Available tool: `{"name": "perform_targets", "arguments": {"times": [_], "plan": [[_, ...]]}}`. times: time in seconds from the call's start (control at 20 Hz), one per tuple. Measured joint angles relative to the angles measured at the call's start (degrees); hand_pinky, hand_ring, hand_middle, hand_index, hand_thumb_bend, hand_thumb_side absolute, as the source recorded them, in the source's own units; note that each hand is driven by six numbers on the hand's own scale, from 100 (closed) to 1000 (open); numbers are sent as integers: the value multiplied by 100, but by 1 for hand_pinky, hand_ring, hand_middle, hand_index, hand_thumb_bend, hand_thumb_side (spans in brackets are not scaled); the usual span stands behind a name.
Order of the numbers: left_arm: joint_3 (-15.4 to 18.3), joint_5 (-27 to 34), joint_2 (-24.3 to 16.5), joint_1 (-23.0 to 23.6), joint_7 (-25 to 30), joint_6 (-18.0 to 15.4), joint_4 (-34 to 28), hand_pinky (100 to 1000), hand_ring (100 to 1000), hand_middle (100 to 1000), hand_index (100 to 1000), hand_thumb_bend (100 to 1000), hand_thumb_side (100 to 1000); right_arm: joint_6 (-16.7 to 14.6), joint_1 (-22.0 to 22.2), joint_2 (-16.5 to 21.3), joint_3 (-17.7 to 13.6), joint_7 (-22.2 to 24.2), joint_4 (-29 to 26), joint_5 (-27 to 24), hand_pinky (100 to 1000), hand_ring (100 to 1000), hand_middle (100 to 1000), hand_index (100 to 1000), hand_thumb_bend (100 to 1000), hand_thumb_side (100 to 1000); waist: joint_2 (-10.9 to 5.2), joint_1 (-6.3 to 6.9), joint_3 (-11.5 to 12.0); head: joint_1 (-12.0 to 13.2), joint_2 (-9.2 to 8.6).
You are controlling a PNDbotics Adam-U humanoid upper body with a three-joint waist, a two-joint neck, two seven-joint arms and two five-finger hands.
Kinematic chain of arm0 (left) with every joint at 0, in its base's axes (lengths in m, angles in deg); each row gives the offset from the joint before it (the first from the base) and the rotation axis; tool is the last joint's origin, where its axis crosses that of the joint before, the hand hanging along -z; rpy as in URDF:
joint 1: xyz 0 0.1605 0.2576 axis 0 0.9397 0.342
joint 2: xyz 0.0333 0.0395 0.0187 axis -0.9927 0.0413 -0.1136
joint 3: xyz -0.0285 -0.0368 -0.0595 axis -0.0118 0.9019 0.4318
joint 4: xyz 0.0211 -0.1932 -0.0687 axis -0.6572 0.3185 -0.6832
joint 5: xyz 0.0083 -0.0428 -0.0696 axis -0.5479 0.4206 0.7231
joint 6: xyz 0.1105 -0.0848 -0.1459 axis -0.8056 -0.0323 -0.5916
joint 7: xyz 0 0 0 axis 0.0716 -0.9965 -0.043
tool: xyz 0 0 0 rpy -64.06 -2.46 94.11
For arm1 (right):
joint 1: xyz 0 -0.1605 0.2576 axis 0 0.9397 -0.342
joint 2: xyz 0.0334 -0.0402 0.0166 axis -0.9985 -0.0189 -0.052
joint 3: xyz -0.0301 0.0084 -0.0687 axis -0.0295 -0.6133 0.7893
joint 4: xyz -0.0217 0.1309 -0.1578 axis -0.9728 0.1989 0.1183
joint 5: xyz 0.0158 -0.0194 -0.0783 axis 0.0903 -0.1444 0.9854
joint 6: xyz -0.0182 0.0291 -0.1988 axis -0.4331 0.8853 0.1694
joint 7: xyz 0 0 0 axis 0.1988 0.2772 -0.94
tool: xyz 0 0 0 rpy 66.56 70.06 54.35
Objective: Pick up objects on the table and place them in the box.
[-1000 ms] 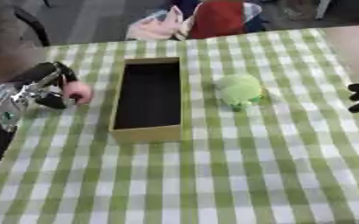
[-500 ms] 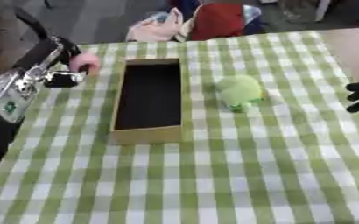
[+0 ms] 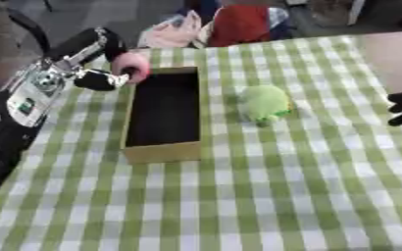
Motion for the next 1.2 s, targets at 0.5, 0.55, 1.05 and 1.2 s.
{"name": "perform_targets", "arguments": {"times": [0.5,0.55,1.05,1.2], "plan": [[-297,-288,14,377,925,-391,-250,652,614,633,748,670,666,-13,21,7,-30,7,2,0,706,892,684,850,100,420,-6,-34,87,-50,-1],[-293,-285,9,417,999,-412,-321,668,632,656,763,717,718,-19,15,17,-31,8,3,0,706,891,685,850,100,416,-10,-35,92,-55,-1],[388,858,-136,1173,750,180,-1653,687,631,646,739,583,794,-258,-556,807,100,2,232,1,706,881,701,854,100,375,-29,-117,380,-184,-1],[719,1543,-128,1485,483,516,-2193,686,625,633,724,491,749,-397,-892,1166,251,71,451,27,709,883,717,856,100,372,-30,-151,535,-239,0]]}}
